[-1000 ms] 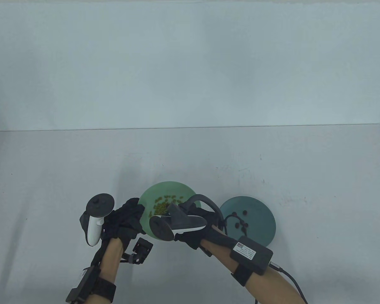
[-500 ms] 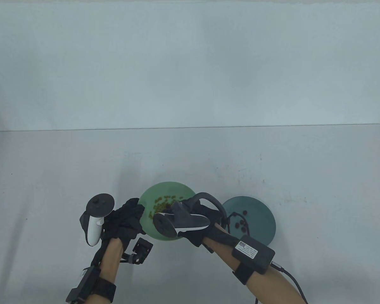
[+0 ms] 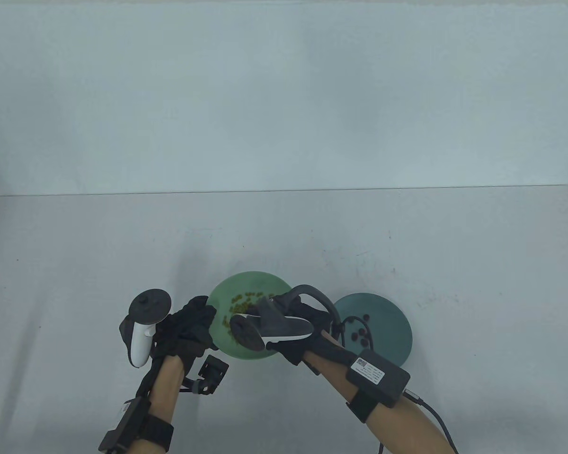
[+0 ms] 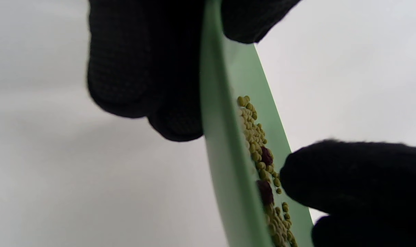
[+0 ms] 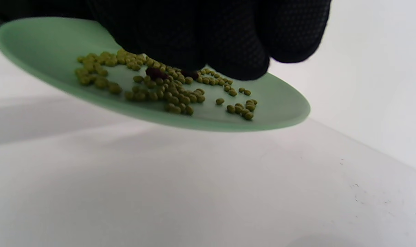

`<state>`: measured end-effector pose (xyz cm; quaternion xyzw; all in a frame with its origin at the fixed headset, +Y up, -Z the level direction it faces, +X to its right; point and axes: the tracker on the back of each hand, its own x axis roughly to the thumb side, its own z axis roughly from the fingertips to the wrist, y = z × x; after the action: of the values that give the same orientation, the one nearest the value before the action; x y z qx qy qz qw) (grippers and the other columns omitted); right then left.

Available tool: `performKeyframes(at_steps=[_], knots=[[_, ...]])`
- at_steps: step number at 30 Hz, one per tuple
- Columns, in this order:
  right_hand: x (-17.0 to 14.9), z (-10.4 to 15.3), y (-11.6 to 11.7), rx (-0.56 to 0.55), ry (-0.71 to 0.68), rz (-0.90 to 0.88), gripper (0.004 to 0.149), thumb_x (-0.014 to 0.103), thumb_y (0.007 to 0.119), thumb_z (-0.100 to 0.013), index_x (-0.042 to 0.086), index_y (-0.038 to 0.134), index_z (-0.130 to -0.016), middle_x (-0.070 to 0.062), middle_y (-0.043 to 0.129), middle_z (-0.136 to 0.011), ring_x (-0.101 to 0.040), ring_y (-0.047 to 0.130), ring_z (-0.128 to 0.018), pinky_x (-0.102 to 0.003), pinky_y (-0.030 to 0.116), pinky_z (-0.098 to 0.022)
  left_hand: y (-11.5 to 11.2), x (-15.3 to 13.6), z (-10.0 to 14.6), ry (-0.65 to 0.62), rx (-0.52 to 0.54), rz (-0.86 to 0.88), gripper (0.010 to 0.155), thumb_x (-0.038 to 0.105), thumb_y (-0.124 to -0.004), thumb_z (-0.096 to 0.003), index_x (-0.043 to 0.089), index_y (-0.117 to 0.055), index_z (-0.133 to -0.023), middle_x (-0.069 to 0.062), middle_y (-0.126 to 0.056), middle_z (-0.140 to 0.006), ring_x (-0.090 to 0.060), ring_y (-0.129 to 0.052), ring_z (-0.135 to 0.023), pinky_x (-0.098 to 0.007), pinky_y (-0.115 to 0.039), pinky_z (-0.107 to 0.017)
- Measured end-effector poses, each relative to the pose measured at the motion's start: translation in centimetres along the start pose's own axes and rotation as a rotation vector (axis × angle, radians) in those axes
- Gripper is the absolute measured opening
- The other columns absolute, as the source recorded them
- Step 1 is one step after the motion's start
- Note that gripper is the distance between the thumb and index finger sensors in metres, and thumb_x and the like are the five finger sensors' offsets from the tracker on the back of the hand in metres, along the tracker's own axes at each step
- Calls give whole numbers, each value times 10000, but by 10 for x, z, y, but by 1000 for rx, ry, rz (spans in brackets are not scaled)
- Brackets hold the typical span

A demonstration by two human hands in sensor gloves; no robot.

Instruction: Pick cranberries with hand pinch into plate

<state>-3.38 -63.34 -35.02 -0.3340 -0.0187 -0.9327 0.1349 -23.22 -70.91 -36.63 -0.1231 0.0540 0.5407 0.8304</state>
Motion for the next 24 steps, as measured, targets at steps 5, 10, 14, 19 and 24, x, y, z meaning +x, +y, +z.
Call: performKeyframes(at_steps=[5, 10, 14, 19, 24], knots=[[0, -2, 4, 16, 9, 18, 446, 437, 726, -553, 266, 772, -963, 130, 931, -516, -92, 969, -479, -420, 844, -545, 0, 0, 0, -1, 1, 4, 518, 210, -664, -589, -37, -571, -1035, -197, -858, -816, -250, -1090, -474, -314, -958, -352], [3, -1, 3, 53, -40, -49, 443, 439, 726, -552, 276, 769, -962, 131, 930, -520, -93, 968, -484, -420, 841, -551, 0, 0, 0, 3, 0, -4, 518, 210, -664, -589, -38, -572, -1034, -199, -858, -816, -251, -1090, -474, -315, -958, -351], [0, -4, -5, -4, 0, -43, 441, 440, 729, -550, 267, 782, -952, 132, 931, -515, -91, 969, -477, -418, 845, -544, -1, 1, 0, -3, -3, 2, 517, 210, -664, -589, -36, -572, -1034, -198, -859, -815, -249, -1090, -473, -315, -958, -351], [0, -11, -5, -3, 22, -41, 446, 481, 735, -531, 248, 828, -900, 135, 929, -503, -90, 970, -466, -418, 847, -536, -1, 1, 0, -4, -6, 1, 518, 210, -664, -589, -39, -573, -1033, -198, -860, -814, -249, -1091, -471, -313, -959, -350], [5, -17, 1, 19, 18, -14, 446, 492, 736, -525, 254, 834, -890, 136, 930, -499, -90, 971, -463, -418, 848, -535, -1, 1, 0, -6, -6, 5, 517, 210, -664, -588, -37, -573, -1034, -197, -859, -815, -248, -1091, -471, -313, -959, -350]])
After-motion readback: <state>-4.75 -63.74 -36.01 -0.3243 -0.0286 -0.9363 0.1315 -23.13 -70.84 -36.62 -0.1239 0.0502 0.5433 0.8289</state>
